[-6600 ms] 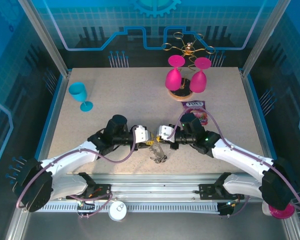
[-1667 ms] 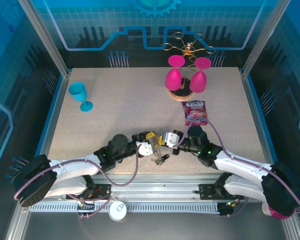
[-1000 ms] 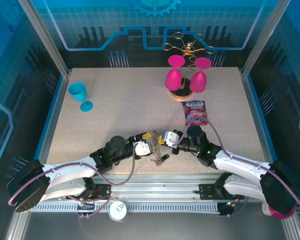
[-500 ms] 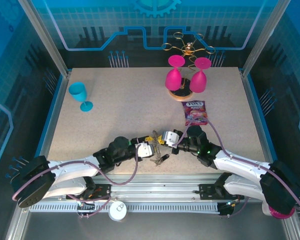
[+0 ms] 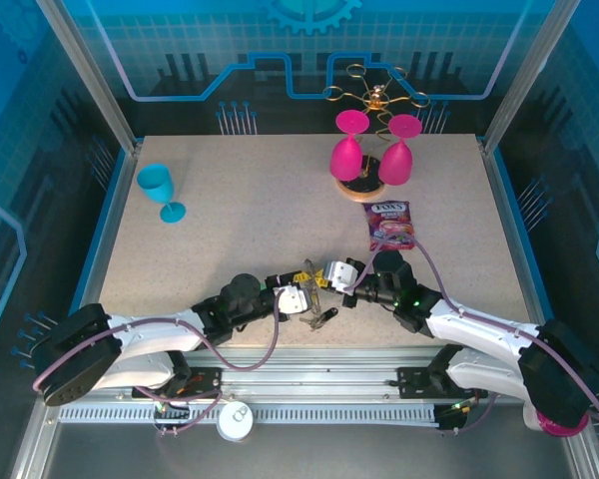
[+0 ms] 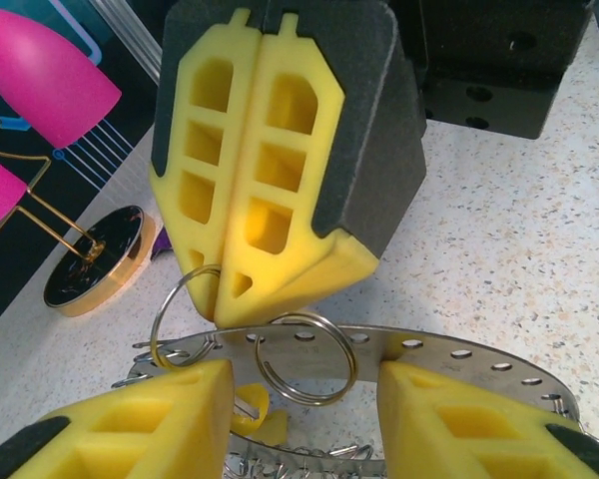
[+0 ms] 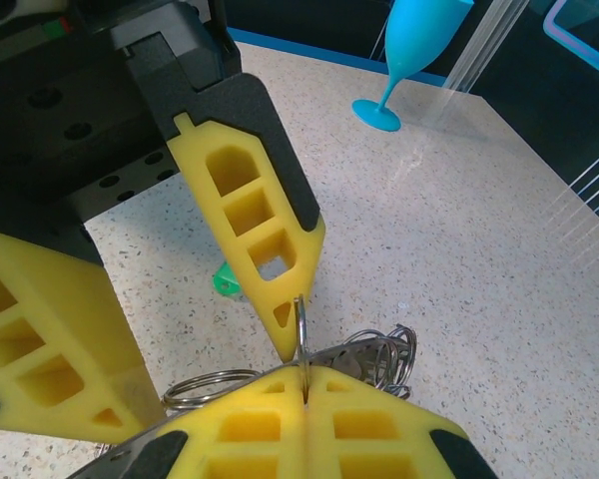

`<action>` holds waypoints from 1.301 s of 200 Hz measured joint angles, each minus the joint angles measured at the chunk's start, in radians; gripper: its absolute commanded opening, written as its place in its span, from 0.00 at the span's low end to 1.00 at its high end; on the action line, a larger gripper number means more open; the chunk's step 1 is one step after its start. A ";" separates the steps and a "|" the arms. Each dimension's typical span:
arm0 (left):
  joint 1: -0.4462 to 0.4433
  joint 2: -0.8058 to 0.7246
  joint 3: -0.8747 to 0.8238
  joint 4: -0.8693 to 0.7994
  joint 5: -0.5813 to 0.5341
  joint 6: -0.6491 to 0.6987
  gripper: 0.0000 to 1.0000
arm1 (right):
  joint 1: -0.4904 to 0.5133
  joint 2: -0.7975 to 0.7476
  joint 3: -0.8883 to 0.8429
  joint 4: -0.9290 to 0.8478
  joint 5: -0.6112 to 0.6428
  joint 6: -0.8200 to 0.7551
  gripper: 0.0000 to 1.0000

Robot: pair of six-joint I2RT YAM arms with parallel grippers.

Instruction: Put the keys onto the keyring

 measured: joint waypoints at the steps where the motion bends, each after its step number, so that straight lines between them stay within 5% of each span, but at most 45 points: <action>1: 0.000 0.001 0.000 0.002 0.000 0.000 0.42 | 0.000 0.000 0.000 0.000 0.000 0.000 0.00; 197: -0.005 0.005 0.000 0.033 -0.078 0.064 0.17 | 0.006 0.008 0.002 0.011 0.022 0.000 0.00; 225: -0.008 0.005 0.000 0.039 -0.075 0.076 0.00 | 0.011 0.013 0.002 0.005 0.025 -0.001 0.00; 239: -0.011 0.005 0.000 0.036 -0.074 0.087 0.00 | 0.011 0.015 0.002 0.005 0.029 -0.001 0.00; 260: -0.012 -0.002 0.002 0.020 -0.067 0.086 0.00 | 0.012 0.013 0.002 0.007 0.053 0.007 0.41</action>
